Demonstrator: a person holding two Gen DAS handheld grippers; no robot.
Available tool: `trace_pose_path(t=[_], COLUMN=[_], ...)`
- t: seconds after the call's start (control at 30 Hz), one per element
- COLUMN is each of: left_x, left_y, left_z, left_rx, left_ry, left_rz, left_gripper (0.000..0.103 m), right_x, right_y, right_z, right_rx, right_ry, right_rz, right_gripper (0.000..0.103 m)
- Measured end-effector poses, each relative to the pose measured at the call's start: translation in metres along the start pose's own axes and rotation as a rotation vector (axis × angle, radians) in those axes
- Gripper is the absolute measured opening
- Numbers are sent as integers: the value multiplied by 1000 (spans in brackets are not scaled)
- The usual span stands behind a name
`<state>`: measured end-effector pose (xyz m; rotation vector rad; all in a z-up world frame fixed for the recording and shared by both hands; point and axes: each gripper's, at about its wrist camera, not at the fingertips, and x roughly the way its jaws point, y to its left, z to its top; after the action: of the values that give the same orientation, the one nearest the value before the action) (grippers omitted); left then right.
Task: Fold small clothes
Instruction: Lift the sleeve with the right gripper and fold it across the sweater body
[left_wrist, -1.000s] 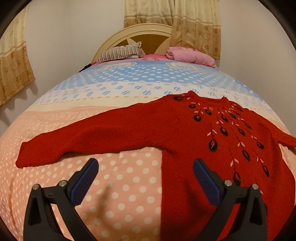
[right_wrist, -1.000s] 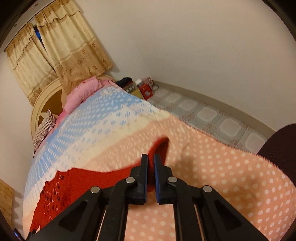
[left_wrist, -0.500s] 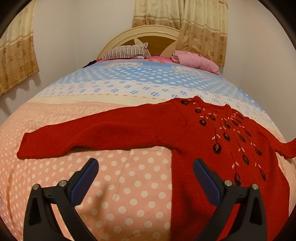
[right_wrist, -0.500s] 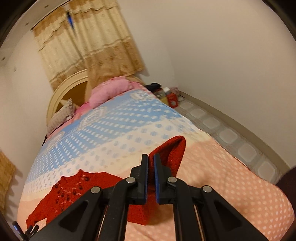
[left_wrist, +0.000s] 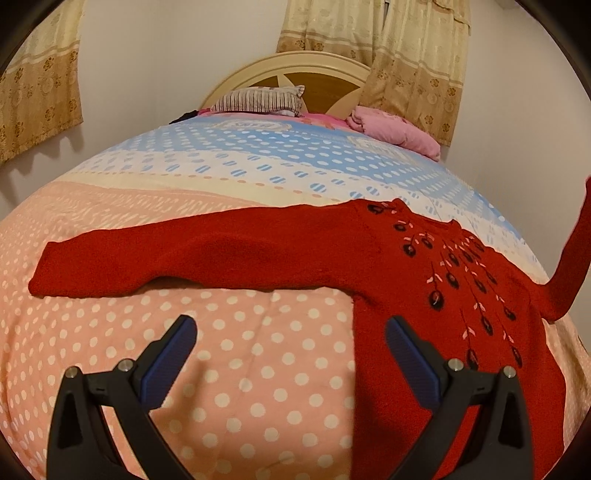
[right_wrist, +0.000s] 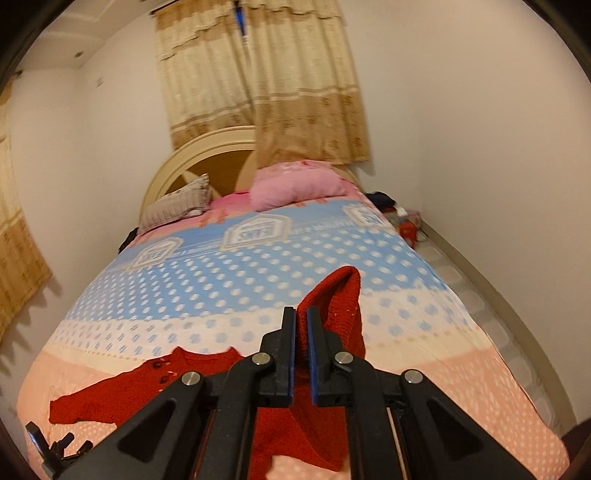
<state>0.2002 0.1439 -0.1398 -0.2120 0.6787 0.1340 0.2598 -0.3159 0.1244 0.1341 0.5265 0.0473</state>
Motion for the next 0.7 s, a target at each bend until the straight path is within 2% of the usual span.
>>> trace_pose_path(t=[0.43,0.7], left_x=[4,8], left_y=[20,29], left_z=[-5,-6], left_rx=[-22,-42], left_ry=[-6,2], left_rz=[-10,-14], left_gripper=[103,103], right_x=[21,43], right_y=[131,211], right_z=[12,-7], right_rx=[-171,-253], right_ry=[18,50], right_rz=[126,226], right_gripper=[5,5])
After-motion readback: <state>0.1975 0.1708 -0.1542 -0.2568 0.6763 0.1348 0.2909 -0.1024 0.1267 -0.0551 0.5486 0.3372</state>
